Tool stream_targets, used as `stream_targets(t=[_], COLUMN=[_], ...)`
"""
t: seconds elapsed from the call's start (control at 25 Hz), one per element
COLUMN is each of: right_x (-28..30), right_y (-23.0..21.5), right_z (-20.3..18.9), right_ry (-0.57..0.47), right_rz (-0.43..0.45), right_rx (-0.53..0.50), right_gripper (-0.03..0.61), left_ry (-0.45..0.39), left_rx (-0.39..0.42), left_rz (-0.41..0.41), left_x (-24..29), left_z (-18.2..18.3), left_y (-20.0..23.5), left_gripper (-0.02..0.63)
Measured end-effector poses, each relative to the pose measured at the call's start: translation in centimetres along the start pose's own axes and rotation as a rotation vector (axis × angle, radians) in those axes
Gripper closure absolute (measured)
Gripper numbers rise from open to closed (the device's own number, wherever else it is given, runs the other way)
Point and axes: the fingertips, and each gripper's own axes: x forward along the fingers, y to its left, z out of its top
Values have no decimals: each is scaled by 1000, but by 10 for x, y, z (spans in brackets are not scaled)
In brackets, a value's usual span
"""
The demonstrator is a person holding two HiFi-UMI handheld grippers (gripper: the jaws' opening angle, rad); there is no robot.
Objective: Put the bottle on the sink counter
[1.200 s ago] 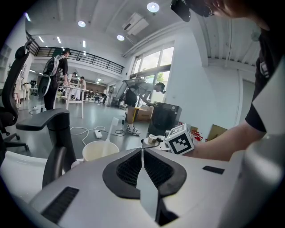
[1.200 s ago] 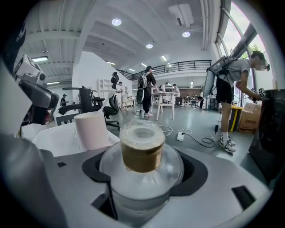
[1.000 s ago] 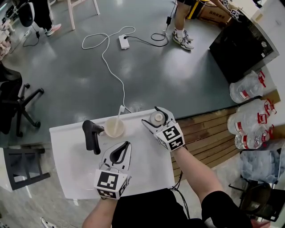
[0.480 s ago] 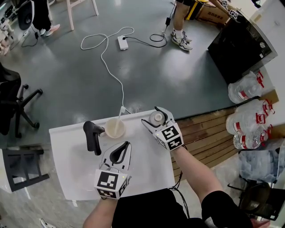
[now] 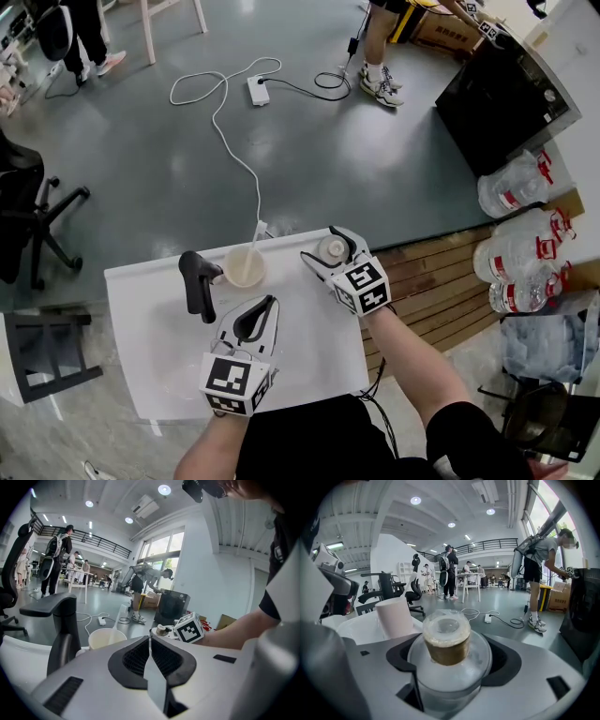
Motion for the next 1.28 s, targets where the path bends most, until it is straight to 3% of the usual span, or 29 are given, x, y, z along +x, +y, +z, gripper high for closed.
stream_targets(t=[0.36, 1.28], right_x=[2, 3], right_y=[5, 10], right_z=[0, 4], right_ry=[22, -1], right_rz=[48, 42], right_rx=[-5, 36], right_gripper=[224, 200], left_ry=[-8, -2], left_rx=[-11, -30], left_rz=[5, 26], left_x=[-6, -27], left_z=[-4, -17], left_y=[3, 7], left_gripper=[592, 592])
